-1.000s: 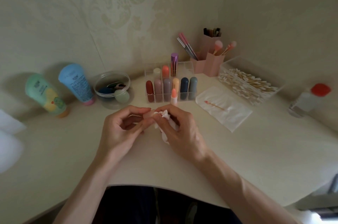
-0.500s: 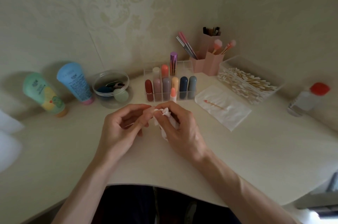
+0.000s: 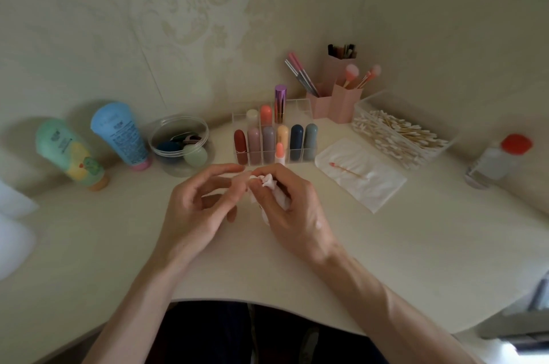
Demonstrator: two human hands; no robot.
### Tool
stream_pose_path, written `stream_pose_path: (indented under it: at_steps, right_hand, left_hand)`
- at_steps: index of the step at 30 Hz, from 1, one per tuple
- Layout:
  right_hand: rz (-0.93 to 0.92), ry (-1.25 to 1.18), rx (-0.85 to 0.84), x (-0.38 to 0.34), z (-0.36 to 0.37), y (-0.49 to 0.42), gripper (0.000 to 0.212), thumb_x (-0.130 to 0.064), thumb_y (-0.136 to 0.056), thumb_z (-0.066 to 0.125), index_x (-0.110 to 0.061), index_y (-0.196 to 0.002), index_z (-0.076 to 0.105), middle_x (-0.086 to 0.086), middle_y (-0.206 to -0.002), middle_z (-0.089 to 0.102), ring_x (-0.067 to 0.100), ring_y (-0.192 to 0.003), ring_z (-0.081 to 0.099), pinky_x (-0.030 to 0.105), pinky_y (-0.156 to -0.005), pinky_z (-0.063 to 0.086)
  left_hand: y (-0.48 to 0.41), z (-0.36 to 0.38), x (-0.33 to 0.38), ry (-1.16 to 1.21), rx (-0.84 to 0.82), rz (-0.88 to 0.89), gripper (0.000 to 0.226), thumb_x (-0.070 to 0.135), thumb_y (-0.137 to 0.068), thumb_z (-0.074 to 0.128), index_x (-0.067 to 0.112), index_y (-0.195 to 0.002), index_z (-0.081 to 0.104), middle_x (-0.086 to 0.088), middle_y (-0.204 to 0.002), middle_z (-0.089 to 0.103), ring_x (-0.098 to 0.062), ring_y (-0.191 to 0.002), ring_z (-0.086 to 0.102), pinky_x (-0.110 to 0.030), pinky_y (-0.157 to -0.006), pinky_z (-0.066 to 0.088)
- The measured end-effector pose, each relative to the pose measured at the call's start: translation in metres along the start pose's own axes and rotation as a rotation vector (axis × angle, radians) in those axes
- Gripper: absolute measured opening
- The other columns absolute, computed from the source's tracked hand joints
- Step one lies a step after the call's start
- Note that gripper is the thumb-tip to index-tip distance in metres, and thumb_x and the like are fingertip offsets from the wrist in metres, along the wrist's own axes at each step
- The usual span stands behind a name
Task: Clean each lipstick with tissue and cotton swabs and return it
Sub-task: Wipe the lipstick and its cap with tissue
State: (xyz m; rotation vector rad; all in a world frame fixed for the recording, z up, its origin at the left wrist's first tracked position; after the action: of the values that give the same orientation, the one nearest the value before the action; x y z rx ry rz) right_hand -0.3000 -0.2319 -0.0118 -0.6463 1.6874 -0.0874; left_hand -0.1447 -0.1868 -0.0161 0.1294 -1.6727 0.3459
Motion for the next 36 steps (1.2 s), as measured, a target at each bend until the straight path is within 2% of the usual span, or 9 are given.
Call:
stream_pose_path:
  at_steps: [5,9,13,18,20,23,28,31,36]
  right_hand:
    - [-0.015,-0.001,-0.026,-0.004,0.003,0.001,0.011,-0.011,-0.105,0.063,-0.013,-0.103,0.074,-0.023,-0.085,0.069,-0.001,-0.08,0.068,0.016,-0.084,0.042]
    - [0.006,-0.005,-0.005,-0.002,0.002,0.0,0.012,-0.013,-0.104,0.063,-0.017,-0.105,0.074,-0.018,-0.092,0.074,0.005,-0.088,0.07,0.017,-0.081,0.047]
    - [0.0,0.003,0.005,-0.002,0.002,0.0,0.011,-0.014,-0.105,0.063,-0.011,-0.104,0.073,-0.012,-0.087,0.073,0.002,-0.081,0.068,0.026,-0.092,0.045]
    - [-0.002,0.012,-0.001,-0.002,0.002,0.001,0.011,-0.016,-0.105,0.063,-0.011,-0.106,0.073,-0.008,-0.094,0.076,0.011,-0.087,0.071,0.019,-0.078,0.049]
    - [0.014,0.019,-0.008,0.001,0.003,0.001,0.01,-0.016,-0.105,0.064,-0.012,-0.104,0.073,-0.013,-0.091,0.075,0.009,-0.086,0.07,0.018,-0.076,0.048]
    - [0.045,0.028,-0.024,0.007,0.005,0.001,0.008,-0.015,-0.104,0.065,-0.013,-0.106,0.073,-0.016,-0.085,0.07,0.005,-0.08,0.067,0.014,-0.071,0.045]
    - [0.001,0.031,0.004,0.0,0.002,0.001,0.008,-0.015,-0.104,0.065,-0.014,-0.106,0.073,-0.011,-0.093,0.075,0.007,-0.088,0.07,0.016,-0.078,0.048]
    - [-0.015,0.036,-0.006,0.0,0.004,0.002,0.009,-0.012,-0.104,0.066,-0.011,-0.108,0.073,-0.009,-0.094,0.075,0.009,-0.087,0.071,0.018,-0.077,0.05]
    - [0.024,-0.001,-0.056,0.007,0.008,0.001,0.011,-0.014,-0.105,0.063,-0.011,-0.108,0.074,-0.011,-0.096,0.075,0.011,-0.092,0.072,0.025,-0.079,0.054]
  left_hand:
    - [-0.001,0.002,-0.01,0.006,-0.014,-0.068,0.032,0.042,-0.1,0.056,0.026,-0.089,0.081,-0.004,-0.078,0.073,-0.018,-0.062,0.054,-0.027,-0.061,0.045]
    - [-0.002,-0.001,-0.002,-0.084,0.008,0.047,0.015,0.028,-0.087,0.076,0.023,-0.101,0.077,0.004,-0.091,0.077,-0.011,-0.072,0.065,-0.016,-0.069,0.05]
    - [-0.001,0.0,-0.001,-0.01,-0.011,0.009,0.021,0.034,-0.09,0.071,0.028,-0.11,0.076,-0.001,-0.093,0.077,-0.014,-0.072,0.064,-0.024,-0.07,0.05]
    - [-0.001,0.002,-0.006,-0.005,-0.015,-0.005,0.027,0.037,-0.099,0.058,0.028,-0.088,0.081,-0.003,-0.078,0.073,-0.014,-0.063,0.056,-0.024,-0.063,0.046]
    - [-0.002,-0.001,-0.004,-0.047,0.005,0.03,0.012,0.031,-0.091,0.07,0.025,-0.094,0.08,0.001,-0.085,0.076,-0.012,-0.069,0.063,-0.018,-0.069,0.051]
    - [-0.003,-0.006,-0.005,-0.076,0.035,0.05,0.02,0.024,-0.08,0.08,0.02,-0.1,0.076,0.002,-0.097,0.078,-0.013,-0.08,0.072,-0.018,-0.076,0.054]
    - [-0.001,0.0,-0.004,0.043,-0.002,-0.018,0.027,0.029,-0.086,0.073,0.023,-0.112,0.076,-0.002,-0.09,0.078,-0.014,-0.065,0.064,-0.024,-0.068,0.052]
    - [-0.001,0.002,-0.009,0.076,-0.013,-0.059,0.025,0.037,-0.095,0.061,0.023,-0.095,0.082,-0.007,-0.079,0.074,-0.017,-0.057,0.056,-0.028,-0.059,0.044]
    - [-0.002,-0.001,-0.01,0.046,0.003,-0.023,0.02,0.028,-0.083,0.077,0.017,-0.1,0.078,-0.003,-0.085,0.077,-0.011,-0.073,0.067,-0.017,-0.065,0.05]
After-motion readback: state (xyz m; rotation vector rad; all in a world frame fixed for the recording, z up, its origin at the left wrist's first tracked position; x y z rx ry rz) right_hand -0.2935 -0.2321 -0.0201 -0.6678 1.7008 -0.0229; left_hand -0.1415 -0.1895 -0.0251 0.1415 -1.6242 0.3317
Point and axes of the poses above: each hand's wrist, its own y-axis away from the middle knuckle, its own z-axis out of the palm, x = y × z, the point moved 8 cm from there along -y, towards the middle knuckle
